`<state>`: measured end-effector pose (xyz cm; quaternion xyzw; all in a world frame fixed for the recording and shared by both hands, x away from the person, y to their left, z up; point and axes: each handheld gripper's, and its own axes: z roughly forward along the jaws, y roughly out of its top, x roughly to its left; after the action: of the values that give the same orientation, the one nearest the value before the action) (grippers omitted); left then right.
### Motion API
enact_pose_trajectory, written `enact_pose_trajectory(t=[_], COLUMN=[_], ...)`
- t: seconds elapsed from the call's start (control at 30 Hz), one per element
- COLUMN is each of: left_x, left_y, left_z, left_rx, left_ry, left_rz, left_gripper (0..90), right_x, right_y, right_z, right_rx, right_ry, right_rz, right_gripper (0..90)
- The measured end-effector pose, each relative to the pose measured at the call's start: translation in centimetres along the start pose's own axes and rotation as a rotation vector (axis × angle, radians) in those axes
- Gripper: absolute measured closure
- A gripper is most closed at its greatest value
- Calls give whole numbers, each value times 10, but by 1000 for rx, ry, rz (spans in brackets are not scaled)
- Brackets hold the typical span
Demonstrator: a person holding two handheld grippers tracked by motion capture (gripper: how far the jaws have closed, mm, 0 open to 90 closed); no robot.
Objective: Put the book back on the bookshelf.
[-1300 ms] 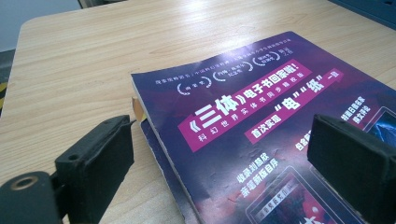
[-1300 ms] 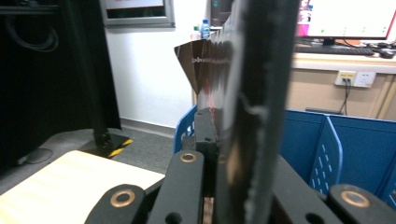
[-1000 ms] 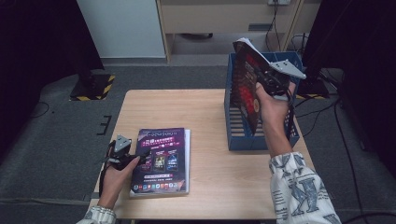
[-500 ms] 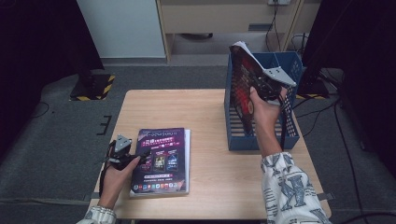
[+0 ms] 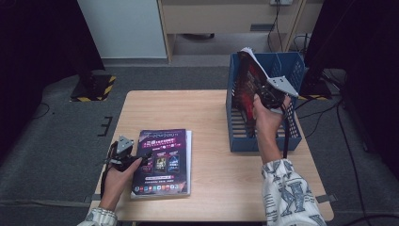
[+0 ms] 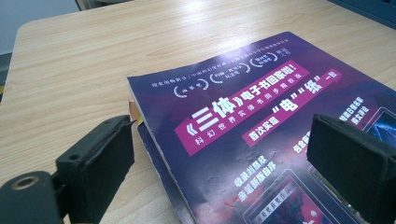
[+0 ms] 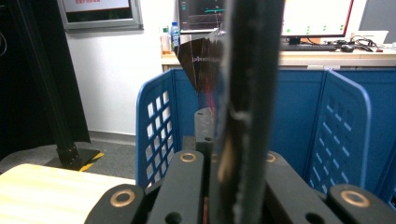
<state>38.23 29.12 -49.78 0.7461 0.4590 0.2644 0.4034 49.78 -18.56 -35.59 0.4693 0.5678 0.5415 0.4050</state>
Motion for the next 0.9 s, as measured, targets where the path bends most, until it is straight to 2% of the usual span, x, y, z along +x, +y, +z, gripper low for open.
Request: enact_pose_trajectory(t=[0.2,0.5,0.9], left_x=[0,0,-1], left_y=[0,0,0], left_z=[1,1,1], left_rx=[1,1,1], left_ry=[0,-1,-2], left_rz=[2,4,5], left_gripper=[72,72,72], right_x=[1,5,18], right_y=[-16,-22,-26], right_z=[-1,1,1], right_rx=[14,14,23], right_ry=[-26,-57,-44], right_rz=[-2,-23,-32], right_gripper=[869,868,862])
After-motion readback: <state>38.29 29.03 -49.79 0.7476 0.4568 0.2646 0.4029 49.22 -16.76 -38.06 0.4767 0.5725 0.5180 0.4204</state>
